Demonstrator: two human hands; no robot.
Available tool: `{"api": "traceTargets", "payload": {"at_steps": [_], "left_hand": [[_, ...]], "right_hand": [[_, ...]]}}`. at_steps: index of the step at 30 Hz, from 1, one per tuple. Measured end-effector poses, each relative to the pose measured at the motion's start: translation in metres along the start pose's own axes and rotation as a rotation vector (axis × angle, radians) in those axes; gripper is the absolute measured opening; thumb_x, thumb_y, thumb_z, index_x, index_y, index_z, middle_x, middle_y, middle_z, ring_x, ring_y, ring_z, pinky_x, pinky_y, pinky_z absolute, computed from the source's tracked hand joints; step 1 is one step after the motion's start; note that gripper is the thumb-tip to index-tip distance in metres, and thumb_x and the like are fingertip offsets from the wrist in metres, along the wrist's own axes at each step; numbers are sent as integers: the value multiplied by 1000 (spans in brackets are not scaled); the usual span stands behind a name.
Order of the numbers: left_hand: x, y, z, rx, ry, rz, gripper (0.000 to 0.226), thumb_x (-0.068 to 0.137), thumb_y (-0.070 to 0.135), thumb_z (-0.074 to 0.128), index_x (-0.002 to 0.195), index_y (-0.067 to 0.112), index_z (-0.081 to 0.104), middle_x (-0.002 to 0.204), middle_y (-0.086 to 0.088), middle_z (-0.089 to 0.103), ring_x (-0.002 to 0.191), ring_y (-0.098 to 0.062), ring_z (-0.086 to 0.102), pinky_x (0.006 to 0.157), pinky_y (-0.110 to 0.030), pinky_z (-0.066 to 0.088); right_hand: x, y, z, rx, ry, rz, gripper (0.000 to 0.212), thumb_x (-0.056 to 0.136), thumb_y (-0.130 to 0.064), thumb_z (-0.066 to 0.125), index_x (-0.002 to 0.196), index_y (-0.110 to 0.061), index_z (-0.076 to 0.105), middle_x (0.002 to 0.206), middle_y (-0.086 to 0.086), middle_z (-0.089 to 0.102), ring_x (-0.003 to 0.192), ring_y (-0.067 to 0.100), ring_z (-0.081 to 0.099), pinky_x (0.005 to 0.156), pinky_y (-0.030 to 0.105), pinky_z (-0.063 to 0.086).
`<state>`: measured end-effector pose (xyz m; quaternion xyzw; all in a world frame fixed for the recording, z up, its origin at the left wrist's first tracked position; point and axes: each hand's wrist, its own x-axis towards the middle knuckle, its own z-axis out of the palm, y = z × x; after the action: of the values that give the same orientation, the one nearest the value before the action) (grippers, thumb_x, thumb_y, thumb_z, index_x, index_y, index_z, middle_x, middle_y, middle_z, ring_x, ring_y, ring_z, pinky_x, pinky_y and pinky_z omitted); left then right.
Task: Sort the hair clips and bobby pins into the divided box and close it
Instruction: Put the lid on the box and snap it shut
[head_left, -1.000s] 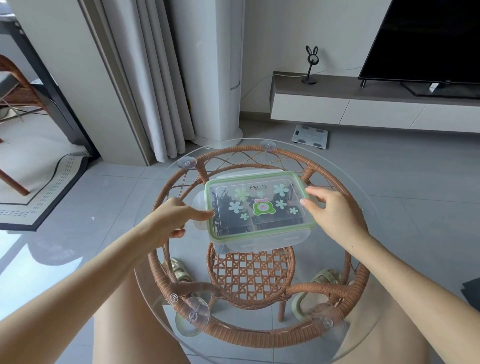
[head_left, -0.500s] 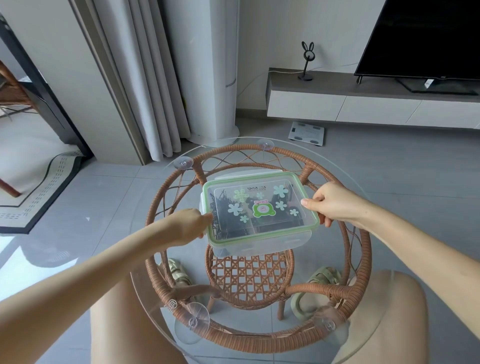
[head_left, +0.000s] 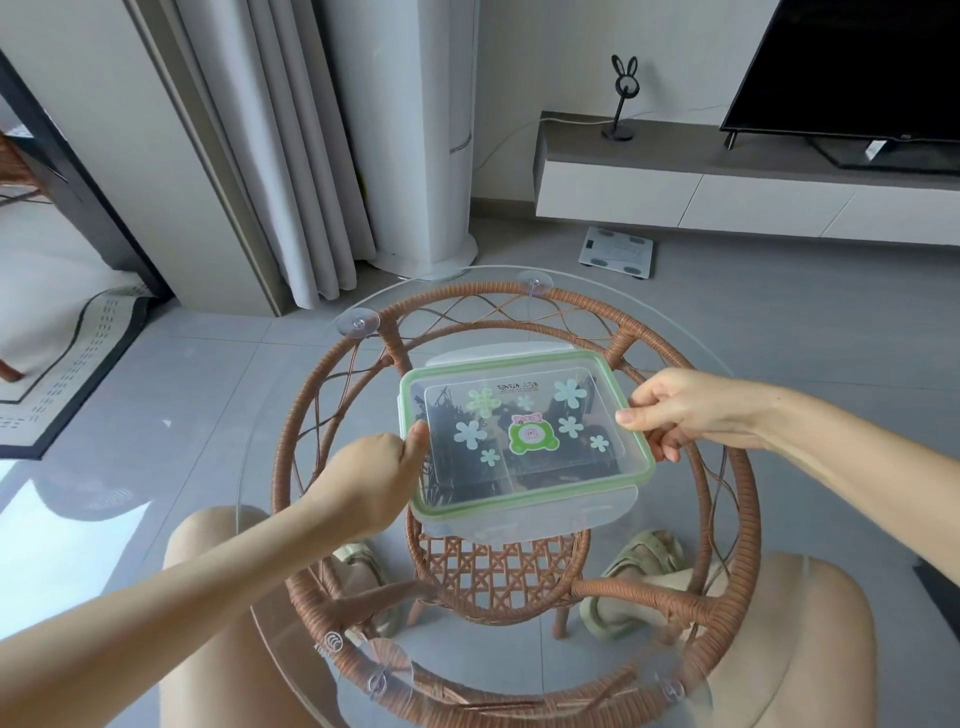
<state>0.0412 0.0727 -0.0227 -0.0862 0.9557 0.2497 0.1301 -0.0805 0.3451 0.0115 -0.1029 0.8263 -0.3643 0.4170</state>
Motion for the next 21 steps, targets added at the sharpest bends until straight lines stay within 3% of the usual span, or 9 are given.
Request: {"api": "traceTargets", "payload": {"at_steps": [2, 4, 7, 9, 12, 13, 16, 18, 21], "left_hand": [[5, -3, -5, 28, -14, 22, 60, 98, 41, 11, 48, 13, 28, 49, -3, 31, 46, -17, 32, 50, -27, 30], [17, -6, -17, 59, -28, 30, 63, 97, 44, 11, 53, 9, 39, 59, -9, 48, 56, -23, 50, 58, -28, 40], [46, -6, -32, 121, -24, 26, 70, 96, 48, 11, 93, 0, 62, 104, -21, 63, 100, -31, 60, 88, -35, 42], [64, 4, -34, 198, 1, 62, 67, 96, 49, 12, 113, 1, 56, 108, -20, 61, 104, -34, 58, 90, -40, 44], [76, 21, -31, 379, 191, 146, 57, 93, 53, 22, 91, 7, 55, 94, -18, 61, 84, -33, 62, 63, -38, 49], [75, 23, -31, 413, 273, 123, 57, 91, 57, 26, 90, 7, 54, 98, -19, 60, 87, -34, 61, 62, -36, 46], [54, 24, -30, 492, 433, 61, 64, 88, 61, 30, 108, 4, 53, 110, -20, 59, 101, -37, 56, 76, -40, 44], [30, 14, -23, 555, 430, 88, 65, 87, 63, 26, 91, 6, 58, 95, -16, 64, 92, -33, 60, 69, -36, 44], [-4, 2, -12, 521, 274, 44, 73, 80, 70, 10, 49, 13, 43, 52, -1, 50, 56, -19, 59, 52, -28, 45]], "right_hand": [[-5, -2, 5, -49, 16, 4, 25, 90, -20, 56, 73, -3, 59, 77, 15, 64, 56, 14, 58, 47, 20, 47], [-16, -6, 19, -173, 18, 25, 28, 93, -25, 51, 78, -3, 60, 76, 16, 70, 53, 14, 60, 44, 20, 47], [-39, -8, 58, -205, -39, 76, 38, 96, -36, 40, 83, -7, 60, 67, 12, 71, 43, 12, 58, 39, 18, 45], [-51, -8, 90, -153, -84, 133, 54, 97, -43, 31, 86, 2, 61, 62, 13, 68, 38, 13, 56, 35, 18, 40], [-57, -21, 117, -257, -73, 132, 65, 95, -49, 29, 76, 3, 64, 56, 11, 65, 34, 13, 52, 39, 20, 40], [-58, -29, 119, -330, 0, 86, 63, 94, -50, 32, 73, 0, 65, 53, 8, 64, 36, 13, 53, 45, 21, 43], [-53, -42, 99, -720, 481, -73, 56, 91, -55, 34, 66, -10, 57, 54, 0, 56, 48, 16, 53, 52, 25, 42], [-44, -39, 86, -975, 676, -83, 53, 89, -58, 32, 70, -11, 49, 62, 1, 52, 57, 19, 50, 48, 27, 33], [-29, -21, 77, -888, 544, -53, 57, 91, -57, 28, 60, -11, 41, 57, 3, 44, 50, 18, 43, 46, 29, 30]]}}
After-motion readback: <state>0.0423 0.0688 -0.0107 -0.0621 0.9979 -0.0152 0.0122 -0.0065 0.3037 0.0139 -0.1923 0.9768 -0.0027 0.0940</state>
